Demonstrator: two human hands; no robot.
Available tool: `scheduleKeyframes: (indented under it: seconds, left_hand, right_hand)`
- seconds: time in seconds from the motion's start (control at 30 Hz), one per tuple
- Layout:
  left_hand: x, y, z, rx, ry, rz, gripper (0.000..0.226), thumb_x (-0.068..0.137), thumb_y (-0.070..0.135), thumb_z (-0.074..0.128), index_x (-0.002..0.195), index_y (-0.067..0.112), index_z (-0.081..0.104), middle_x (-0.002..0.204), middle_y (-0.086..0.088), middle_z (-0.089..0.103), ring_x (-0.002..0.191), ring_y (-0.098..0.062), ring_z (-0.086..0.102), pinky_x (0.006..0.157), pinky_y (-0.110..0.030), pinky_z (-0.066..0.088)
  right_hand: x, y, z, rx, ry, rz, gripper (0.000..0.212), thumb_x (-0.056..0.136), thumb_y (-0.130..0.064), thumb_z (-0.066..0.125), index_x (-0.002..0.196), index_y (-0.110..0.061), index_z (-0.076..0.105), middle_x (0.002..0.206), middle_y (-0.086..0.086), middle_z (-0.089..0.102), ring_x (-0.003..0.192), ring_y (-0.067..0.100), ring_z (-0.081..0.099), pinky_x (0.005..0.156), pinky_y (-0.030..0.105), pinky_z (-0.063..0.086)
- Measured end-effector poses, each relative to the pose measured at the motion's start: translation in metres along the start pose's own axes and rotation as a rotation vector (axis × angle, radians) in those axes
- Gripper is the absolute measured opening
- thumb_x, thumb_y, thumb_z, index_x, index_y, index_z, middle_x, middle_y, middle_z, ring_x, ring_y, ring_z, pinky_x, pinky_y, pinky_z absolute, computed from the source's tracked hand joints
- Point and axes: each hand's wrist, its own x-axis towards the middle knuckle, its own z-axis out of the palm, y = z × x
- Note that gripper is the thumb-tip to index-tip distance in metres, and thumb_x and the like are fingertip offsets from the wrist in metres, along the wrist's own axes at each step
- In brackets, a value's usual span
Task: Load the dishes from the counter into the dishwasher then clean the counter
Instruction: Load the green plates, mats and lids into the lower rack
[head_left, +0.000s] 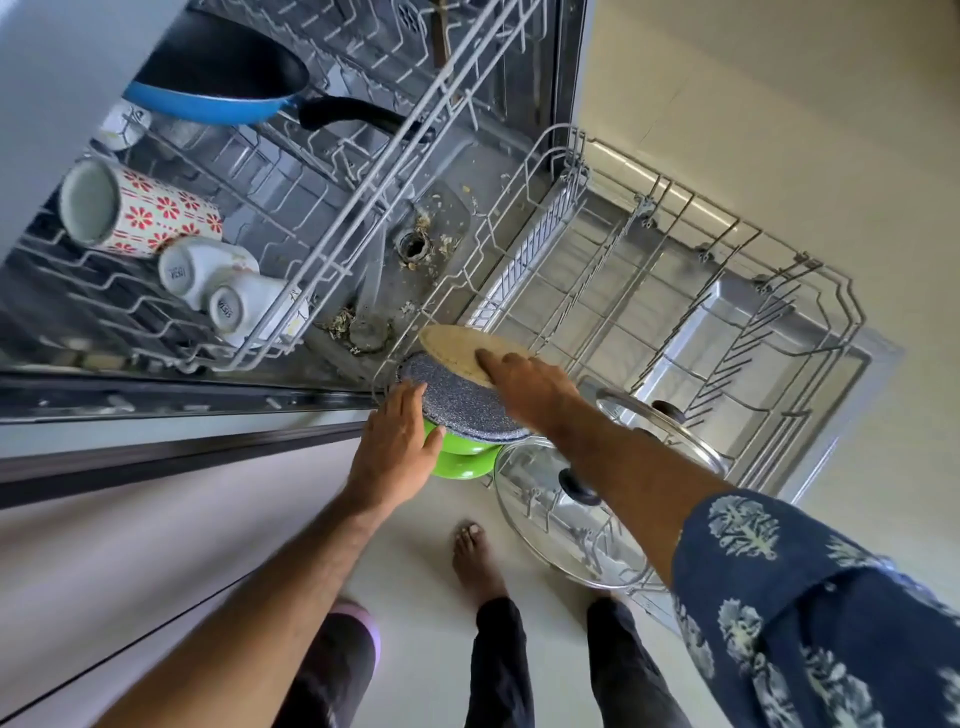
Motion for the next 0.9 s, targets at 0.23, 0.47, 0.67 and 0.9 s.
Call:
scheduleKeyframes:
  seconds: [0.23,0.47,0.67,0.9]
  left_hand:
    - [-0.004,0.002,-0.003,-0.01,-0.004,0.0,0.067,0.09,0.019,0.069,0.143,-0.006,0.039,0.147,-0.028,0.042,0.137,-0.041,0.042,0.112,-0.05,0.036]
    - [-0.03,0.022,-0.038,-0.001,-0.001,0.0,0.066,0.087,0.021,0.07,0.141,-0.005,0.042,0.144,-0.027,0.045,0.131,-0.043,0.047,0.104,-0.054,0.044]
    - [-0.091,0.049,-0.107,-0.047,0.084,-0.049,0.073,0.085,0.054,0.04,0.138,0.004,0.047,0.14,-0.02,0.05,0.125,-0.038,0.053,0.098,-0.052,0.049]
    - [-0.232,0.098,-0.197,0.141,0.055,-0.165,0.08,0.092,0.06,0.049,0.154,0.014,0.026,0.16,-0.01,0.026,0.147,-0.029,0.025,0.116,-0.052,0.026]
  right_hand:
    - [0.008,-0.009,0.002,-0.011,-0.134,0.013,0.083,0.091,-0.015,0.062,0.155,-0.02,0.01,0.134,0.017,0.047,0.113,0.04,0.056,0.088,0.049,0.052]
    - [-0.051,-0.009,-0.037,-0.026,-0.062,-0.105,0.075,0.09,-0.006,0.057,0.154,-0.015,0.019,0.145,0.013,0.043,0.121,0.032,0.051,0.095,0.046,0.051]
    - [-0.145,-0.053,-0.098,-0.111,-0.088,-0.214,0.069,0.09,-0.013,0.054,0.153,-0.016,0.025,0.151,0.009,0.04,0.13,0.032,0.047,0.102,0.041,0.042]
    - [-0.231,-0.143,-0.165,-0.238,-0.063,-0.452,0.07,0.09,-0.043,0.054,0.15,-0.014,0.031,0.144,0.014,0.044,0.126,0.036,0.049,0.102,0.043,0.043]
